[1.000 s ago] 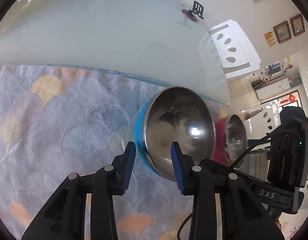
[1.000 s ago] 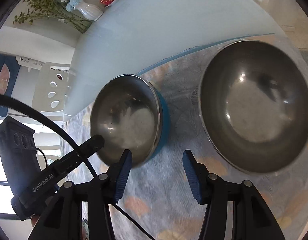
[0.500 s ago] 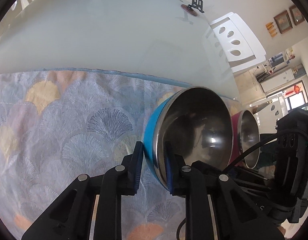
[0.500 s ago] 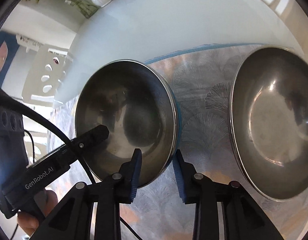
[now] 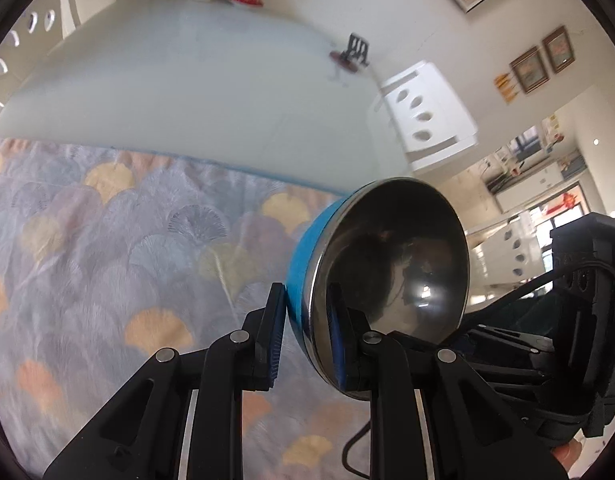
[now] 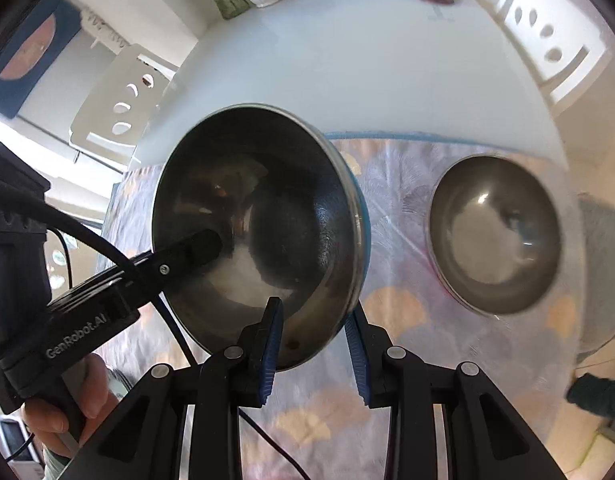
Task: Organize plates and bowls
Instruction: 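Lift the blue steel bowl with both grippers and lower it into the pink bowl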
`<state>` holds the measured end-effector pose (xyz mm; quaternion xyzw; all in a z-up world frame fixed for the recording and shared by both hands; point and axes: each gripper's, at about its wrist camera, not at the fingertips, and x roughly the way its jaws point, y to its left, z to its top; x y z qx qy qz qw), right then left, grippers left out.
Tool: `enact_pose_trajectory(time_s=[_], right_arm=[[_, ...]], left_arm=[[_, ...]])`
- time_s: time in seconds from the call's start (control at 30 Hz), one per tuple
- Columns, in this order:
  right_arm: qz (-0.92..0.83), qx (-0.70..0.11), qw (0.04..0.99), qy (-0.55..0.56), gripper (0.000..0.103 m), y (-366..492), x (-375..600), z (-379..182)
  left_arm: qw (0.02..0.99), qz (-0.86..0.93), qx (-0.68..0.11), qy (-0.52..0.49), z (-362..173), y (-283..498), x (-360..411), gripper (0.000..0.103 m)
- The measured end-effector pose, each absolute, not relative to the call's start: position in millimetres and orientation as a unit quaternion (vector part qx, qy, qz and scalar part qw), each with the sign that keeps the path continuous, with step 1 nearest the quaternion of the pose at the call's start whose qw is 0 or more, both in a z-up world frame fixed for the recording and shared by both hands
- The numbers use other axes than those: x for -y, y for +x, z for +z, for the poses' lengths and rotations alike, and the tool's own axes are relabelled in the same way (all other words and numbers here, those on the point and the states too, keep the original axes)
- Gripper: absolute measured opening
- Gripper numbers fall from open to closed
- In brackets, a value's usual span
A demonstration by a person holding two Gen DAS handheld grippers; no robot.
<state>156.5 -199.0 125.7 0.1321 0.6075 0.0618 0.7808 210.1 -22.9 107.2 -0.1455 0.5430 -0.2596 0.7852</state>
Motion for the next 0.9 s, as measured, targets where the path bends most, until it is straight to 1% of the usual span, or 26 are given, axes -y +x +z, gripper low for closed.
enact_pose_trajectory(time_s=[0.2,0.47,0.73,0.9], right_arm=[[0.062,-0.593,0.791,0.135,0.031,124.1,194.3,164.4],[0.067,-0.586,0.794,0.148,0.031,71.5,174.9,190.6],[0.063,-0.589,0.793,0.142,0.031,8.7,152.2,199.0],[0.064,-0.602,0.781,0.151,0.031,-37.5,138.2,190.8]], left_arm=[[0.79,-0.281,-0.521,-0.161,141.9,178.5,12.4,0.017],[0.795,-0.3,-0.504,-0.156,174.4,123.4,1.2,0.018],[0.792,-0.307,-0.503,-0.162,180.0,63.1,-21.6,0.017],[0.784,-0.311,-0.513,-0.16,176.4,20.7,-32.1,0.017]])
